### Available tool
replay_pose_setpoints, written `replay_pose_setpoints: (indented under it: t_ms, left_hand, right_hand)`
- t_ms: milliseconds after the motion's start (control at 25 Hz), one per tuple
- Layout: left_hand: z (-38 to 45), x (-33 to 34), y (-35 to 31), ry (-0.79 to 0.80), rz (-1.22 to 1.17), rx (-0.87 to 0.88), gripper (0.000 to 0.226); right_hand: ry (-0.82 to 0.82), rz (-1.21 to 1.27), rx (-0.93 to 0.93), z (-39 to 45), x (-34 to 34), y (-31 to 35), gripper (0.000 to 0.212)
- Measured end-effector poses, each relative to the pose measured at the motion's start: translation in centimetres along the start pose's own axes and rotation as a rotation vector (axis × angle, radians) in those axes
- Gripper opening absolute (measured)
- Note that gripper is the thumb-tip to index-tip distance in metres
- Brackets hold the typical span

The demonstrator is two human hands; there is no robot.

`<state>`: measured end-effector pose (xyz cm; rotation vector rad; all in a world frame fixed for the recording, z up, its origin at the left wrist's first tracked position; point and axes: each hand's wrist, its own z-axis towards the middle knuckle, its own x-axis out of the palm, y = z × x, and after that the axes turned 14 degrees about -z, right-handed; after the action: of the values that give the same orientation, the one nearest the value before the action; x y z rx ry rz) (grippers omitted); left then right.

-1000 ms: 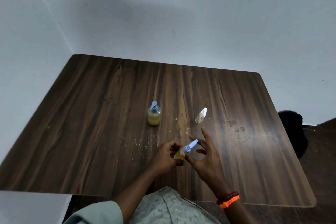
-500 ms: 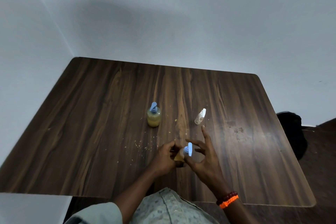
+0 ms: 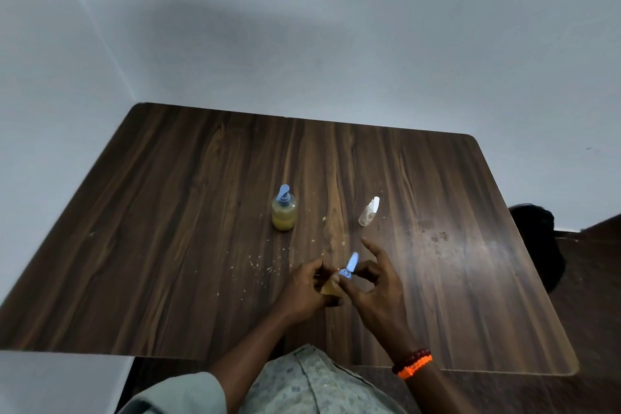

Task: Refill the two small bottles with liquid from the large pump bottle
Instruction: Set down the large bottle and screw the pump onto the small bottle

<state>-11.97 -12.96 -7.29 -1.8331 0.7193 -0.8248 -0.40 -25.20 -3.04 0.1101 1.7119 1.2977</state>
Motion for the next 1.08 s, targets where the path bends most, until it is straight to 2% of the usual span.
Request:
replay_pose_setpoints:
  t_ms: [80, 200, 320, 440, 600, 720, 800, 1080]
  left_hand:
    - [0.0, 0.1, 0.1, 0.005, 0.024, 0.012, 0.033]
    - [0.1, 0.1, -0.1, 0.018, 0.010, 0.019, 0.030]
    - [-0.2, -0.2, -0.3, 0.014, 0.013, 0.044, 0.040]
    - [-0.2, 0.0, -0.1, 0.016, 0.035, 0.020, 0.032]
    - [-0.3, 0.2, -0.5, 0.030, 0.039, 0.033, 0.028]
    - [-0.5, -0.2, -0.7, 0.006, 0.015, 0.067, 0.032]
    - [-0.5, -0.2, -0.5, 0.002, 0.015, 0.066, 0.031]
    - [-0.3, -0.1, 0.0, -0.050, 0.092, 0.119, 0.035]
  right_hand:
    - [-0.010, 0.024, 0.031, -0.1, 0.2, 0.7, 0.095]
    - [0.066, 0.079, 0.040, -0.1, 0.0, 0.5, 0.120]
    - [0.073, 0.054, -0.001, -0.2, -0.1, -0.5, 0.108]
    - [0.044, 0.020, 0.016, -0.1, 0.1, -0.4, 0.098]
    - [0.159, -0.019, 0.007, 0.5, -0.4, -0.2, 0.112]
    - [0.230, -0.059, 0.010, 1.0, -1.3, -0.5, 0.085]
    - [0.205, -0.063, 0.025, 1.0, -1.5, -0.5, 0.068]
    - [0.003, -0.029, 0.087, 0.4, 0.1, 1.1, 0.043]
